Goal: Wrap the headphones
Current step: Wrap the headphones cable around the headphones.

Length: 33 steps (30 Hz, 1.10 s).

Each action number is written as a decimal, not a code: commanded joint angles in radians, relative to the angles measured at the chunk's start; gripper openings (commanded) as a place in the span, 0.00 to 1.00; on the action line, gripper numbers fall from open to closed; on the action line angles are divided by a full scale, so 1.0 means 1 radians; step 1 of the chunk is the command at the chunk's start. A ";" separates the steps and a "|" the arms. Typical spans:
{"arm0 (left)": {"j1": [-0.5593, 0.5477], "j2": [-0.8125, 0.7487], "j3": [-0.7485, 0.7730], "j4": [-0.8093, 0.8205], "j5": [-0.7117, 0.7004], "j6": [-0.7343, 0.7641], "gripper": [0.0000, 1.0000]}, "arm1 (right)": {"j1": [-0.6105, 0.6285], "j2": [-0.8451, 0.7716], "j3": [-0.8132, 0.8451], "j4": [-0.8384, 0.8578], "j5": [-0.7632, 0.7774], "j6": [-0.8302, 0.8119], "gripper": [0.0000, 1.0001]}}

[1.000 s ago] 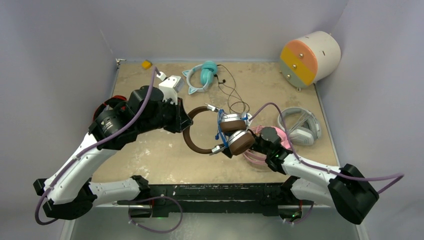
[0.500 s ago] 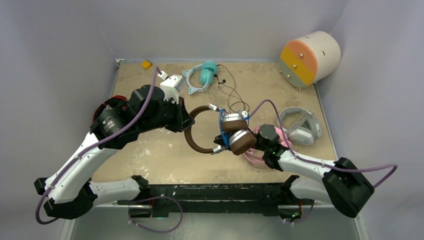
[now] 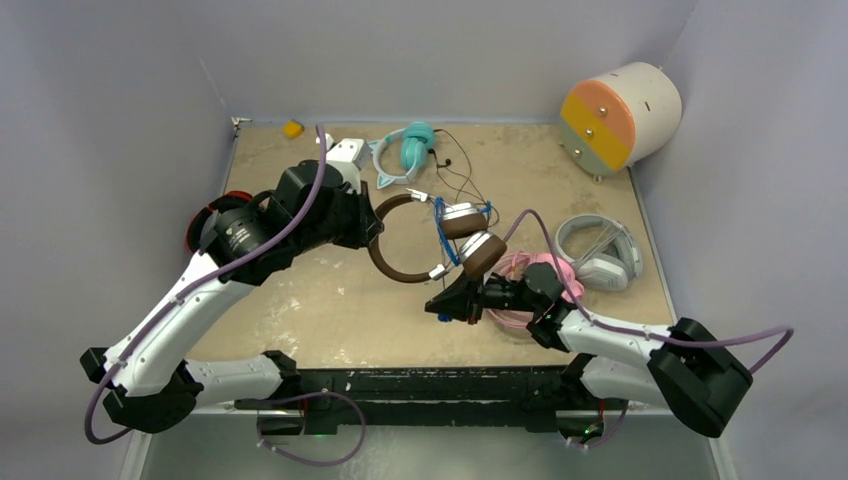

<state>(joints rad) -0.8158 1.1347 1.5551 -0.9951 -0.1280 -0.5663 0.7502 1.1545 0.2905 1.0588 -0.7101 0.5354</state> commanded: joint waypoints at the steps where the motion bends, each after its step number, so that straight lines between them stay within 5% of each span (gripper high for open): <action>1: 0.037 -0.001 -0.013 0.119 -0.067 -0.030 0.00 | 0.092 -0.098 0.008 0.017 0.019 0.038 0.00; 15: 0.142 -0.001 -0.157 0.225 -0.089 -0.005 0.00 | 0.133 -0.413 -0.008 -0.185 0.199 0.113 0.08; 33: 0.144 -0.031 -0.409 0.393 -0.188 0.066 0.00 | 0.133 -0.320 0.191 -0.335 0.381 0.255 0.11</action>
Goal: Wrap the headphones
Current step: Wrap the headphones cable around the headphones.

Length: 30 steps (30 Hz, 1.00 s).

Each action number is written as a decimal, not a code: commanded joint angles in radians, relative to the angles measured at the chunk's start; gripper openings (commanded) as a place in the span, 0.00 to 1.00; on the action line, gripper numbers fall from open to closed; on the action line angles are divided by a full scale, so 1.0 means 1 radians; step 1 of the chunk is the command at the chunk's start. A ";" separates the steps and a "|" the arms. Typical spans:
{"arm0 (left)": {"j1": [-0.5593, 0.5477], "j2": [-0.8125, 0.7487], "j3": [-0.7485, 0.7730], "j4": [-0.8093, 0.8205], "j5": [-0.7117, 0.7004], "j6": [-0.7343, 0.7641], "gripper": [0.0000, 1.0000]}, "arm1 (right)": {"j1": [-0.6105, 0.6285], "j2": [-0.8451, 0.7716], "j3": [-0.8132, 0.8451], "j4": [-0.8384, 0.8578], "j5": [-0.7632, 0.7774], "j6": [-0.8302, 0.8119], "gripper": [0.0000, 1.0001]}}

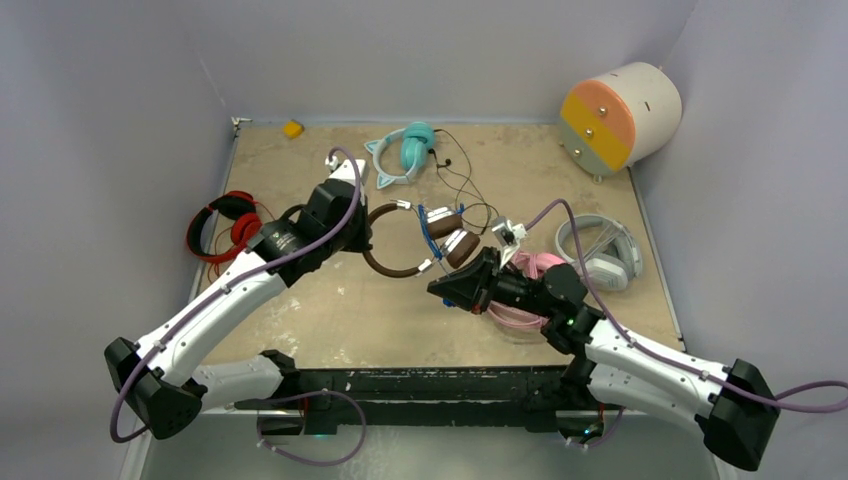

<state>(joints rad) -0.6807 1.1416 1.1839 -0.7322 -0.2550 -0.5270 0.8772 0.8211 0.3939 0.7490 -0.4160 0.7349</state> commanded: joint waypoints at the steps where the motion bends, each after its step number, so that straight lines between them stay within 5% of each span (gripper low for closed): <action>1: 0.009 -0.039 -0.052 0.144 -0.062 0.031 0.00 | 0.006 0.024 0.103 -0.044 0.109 0.075 0.11; 19: 0.009 0.025 -0.155 0.208 0.079 0.057 0.00 | 0.005 0.324 0.293 -0.156 0.410 0.179 0.17; 22: 0.009 0.036 -0.161 0.215 0.108 0.053 0.00 | 0.003 0.360 0.322 -0.178 0.466 0.204 0.23; 27: 0.009 0.064 -0.164 0.215 0.158 0.043 0.00 | 0.001 0.400 0.382 -0.235 0.520 0.210 0.55; 30: 0.009 0.079 -0.170 0.216 0.170 0.039 0.00 | 0.000 0.418 0.411 -0.245 0.522 0.189 0.60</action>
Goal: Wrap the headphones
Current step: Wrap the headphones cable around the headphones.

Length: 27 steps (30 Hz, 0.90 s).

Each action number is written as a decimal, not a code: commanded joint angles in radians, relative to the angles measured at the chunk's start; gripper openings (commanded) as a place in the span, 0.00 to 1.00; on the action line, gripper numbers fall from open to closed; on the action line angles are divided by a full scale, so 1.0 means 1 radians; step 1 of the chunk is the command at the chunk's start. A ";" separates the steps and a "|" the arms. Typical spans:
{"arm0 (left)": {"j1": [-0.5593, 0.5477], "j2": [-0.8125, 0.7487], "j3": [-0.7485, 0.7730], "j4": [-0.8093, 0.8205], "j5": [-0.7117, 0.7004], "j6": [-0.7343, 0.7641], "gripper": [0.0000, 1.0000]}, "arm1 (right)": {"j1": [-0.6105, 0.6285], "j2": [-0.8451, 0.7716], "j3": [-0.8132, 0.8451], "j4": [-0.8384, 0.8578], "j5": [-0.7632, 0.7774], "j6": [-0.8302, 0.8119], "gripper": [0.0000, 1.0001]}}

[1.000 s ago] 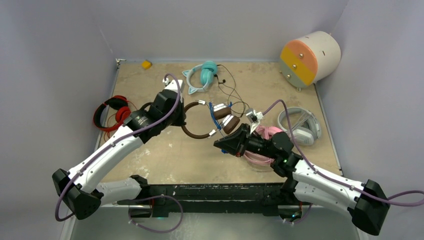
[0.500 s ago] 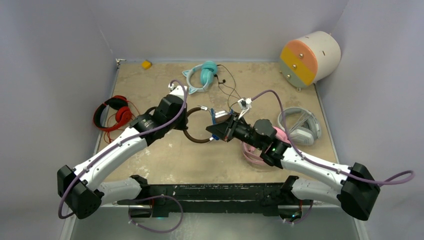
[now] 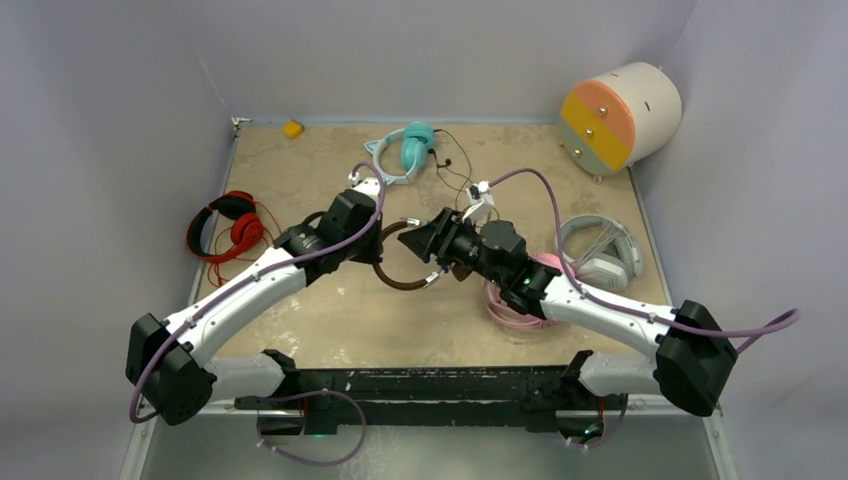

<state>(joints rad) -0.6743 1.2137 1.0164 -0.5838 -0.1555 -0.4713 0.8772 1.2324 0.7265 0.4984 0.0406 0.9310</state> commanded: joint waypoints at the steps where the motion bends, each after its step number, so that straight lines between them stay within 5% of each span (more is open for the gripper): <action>1: 0.002 0.013 -0.005 0.067 0.072 -0.020 0.00 | -0.001 0.011 0.087 0.003 0.065 -0.013 0.61; 11: 0.002 0.094 -0.039 0.145 0.147 -0.104 0.00 | -0.005 0.079 0.210 -0.268 0.197 0.084 0.62; 27: 0.002 0.253 -0.067 0.225 0.213 -0.135 0.00 | -0.037 -0.117 0.019 -0.229 0.217 -0.175 0.60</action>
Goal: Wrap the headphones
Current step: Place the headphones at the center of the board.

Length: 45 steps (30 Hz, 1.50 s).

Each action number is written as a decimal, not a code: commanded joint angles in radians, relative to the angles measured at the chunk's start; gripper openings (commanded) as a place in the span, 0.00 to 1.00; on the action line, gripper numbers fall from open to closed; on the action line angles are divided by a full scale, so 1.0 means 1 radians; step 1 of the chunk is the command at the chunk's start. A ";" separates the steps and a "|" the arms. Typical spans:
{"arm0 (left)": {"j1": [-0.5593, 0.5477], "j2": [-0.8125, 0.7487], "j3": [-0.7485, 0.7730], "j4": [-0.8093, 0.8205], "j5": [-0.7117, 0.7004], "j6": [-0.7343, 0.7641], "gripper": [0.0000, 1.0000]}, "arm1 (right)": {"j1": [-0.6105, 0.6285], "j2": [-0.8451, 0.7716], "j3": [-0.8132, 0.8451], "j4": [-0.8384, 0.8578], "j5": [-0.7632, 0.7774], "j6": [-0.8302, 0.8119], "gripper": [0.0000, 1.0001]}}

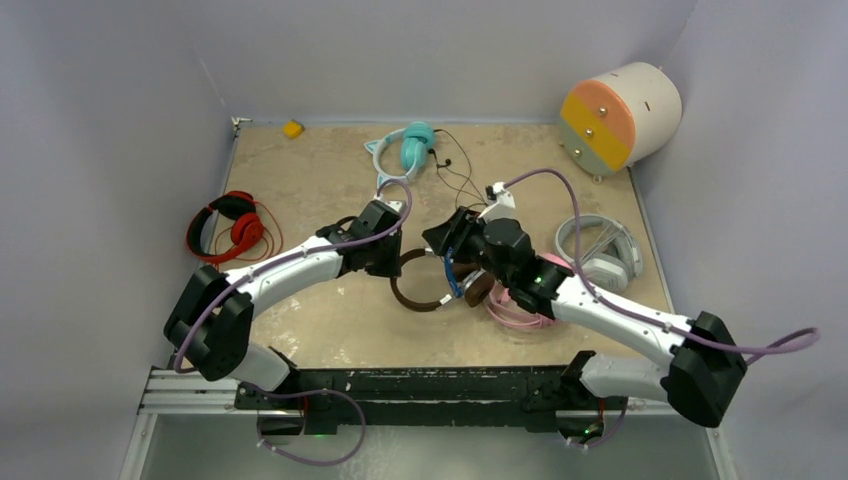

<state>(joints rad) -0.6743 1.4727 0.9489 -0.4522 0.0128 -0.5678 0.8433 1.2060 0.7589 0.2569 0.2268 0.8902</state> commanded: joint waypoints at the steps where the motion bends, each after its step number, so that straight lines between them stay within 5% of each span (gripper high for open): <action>1: 0.002 -0.004 0.000 0.095 0.047 -0.038 0.00 | -0.003 -0.112 -0.018 0.005 0.023 -0.182 0.60; 8: 0.002 0.004 0.004 0.098 0.048 -0.044 0.00 | -0.003 -0.187 0.033 -0.172 -0.019 -0.405 0.62; 12: 0.008 0.005 0.021 0.048 -0.078 -0.127 0.00 | -0.004 -0.173 0.084 -0.293 -0.004 -0.442 0.62; 23: 0.045 -0.020 0.027 -0.034 -0.244 -0.321 0.00 | -0.004 -0.246 0.010 -0.252 0.005 -0.441 0.63; 38: 0.030 -0.096 -0.173 0.090 -0.191 -0.454 0.00 | -0.004 -0.282 0.005 -0.337 0.082 -0.579 0.68; 45: 0.029 -0.099 -0.087 -0.002 -0.195 -0.352 0.44 | -0.177 -0.292 0.026 -0.433 0.054 -0.552 0.72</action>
<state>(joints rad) -0.6403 1.3998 0.7742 -0.4446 -0.1783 -0.9737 0.7692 0.9291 0.7719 -0.1139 0.2741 0.3363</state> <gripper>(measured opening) 0.369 0.722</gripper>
